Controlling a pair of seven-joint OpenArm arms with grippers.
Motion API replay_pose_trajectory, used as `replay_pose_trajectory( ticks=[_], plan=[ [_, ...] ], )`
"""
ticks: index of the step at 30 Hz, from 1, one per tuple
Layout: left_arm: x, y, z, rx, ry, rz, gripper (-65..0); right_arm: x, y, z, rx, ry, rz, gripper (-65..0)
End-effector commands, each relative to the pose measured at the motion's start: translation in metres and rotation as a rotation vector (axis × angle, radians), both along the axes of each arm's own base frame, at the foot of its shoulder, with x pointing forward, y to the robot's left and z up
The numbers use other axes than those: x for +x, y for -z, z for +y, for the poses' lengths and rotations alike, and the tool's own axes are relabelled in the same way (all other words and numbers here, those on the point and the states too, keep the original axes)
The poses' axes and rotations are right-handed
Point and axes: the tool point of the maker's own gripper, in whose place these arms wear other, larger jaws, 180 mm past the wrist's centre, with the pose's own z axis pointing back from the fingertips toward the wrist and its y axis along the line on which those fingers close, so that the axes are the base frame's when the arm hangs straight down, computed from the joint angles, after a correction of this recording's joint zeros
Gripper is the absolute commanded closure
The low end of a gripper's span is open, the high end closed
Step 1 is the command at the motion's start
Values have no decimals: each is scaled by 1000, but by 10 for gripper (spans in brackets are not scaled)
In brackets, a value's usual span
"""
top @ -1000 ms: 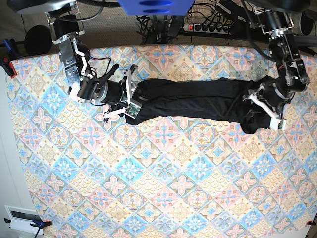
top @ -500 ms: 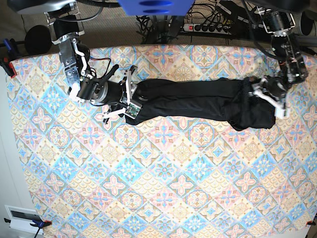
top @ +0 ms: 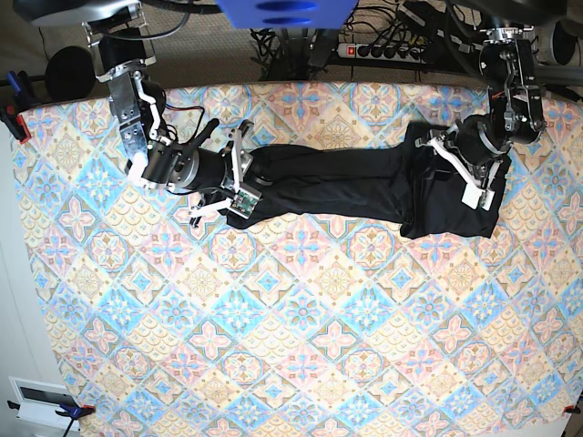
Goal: Layout the t-shirt on the table in an organized manner, then fold the t-shirt properly
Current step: 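Fold the strip end with the left gripper toward the right gripper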
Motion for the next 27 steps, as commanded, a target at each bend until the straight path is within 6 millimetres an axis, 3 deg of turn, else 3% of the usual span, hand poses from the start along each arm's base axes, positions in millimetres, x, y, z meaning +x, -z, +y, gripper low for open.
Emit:
replay_pose_trajectory(
  ticks=[1, 3, 8, 11, 15, 20, 27],
  plan=[
    [5, -10, 6, 15, 4, -32, -232, 7, -13, 4, 34, -5, -38, -175],
    [8, -16, 21, 29, -28, -50, -232, 7, -13, 4, 34, -5, -38, -175],
    [19, -49, 88, 68, -247, -159, -232, 7, -13, 4, 35, -5, -37, -175],
    [28, -59, 105, 74, -311, -196, -232, 8, -13, 4, 35, -5, -39, -175],
    [35, -46, 117, 82, -350, -169, -232, 9, -6, -1, 29, 13, -19, -175],
    [37, -16, 125, 50, -405, -91, -232, 22, -3, -28, 27, 110, -8, -175],
    [35, 14, 95, 101, -270, 12, -232, 23, -4, -31, 24, 120, -11, -175]
  ],
)
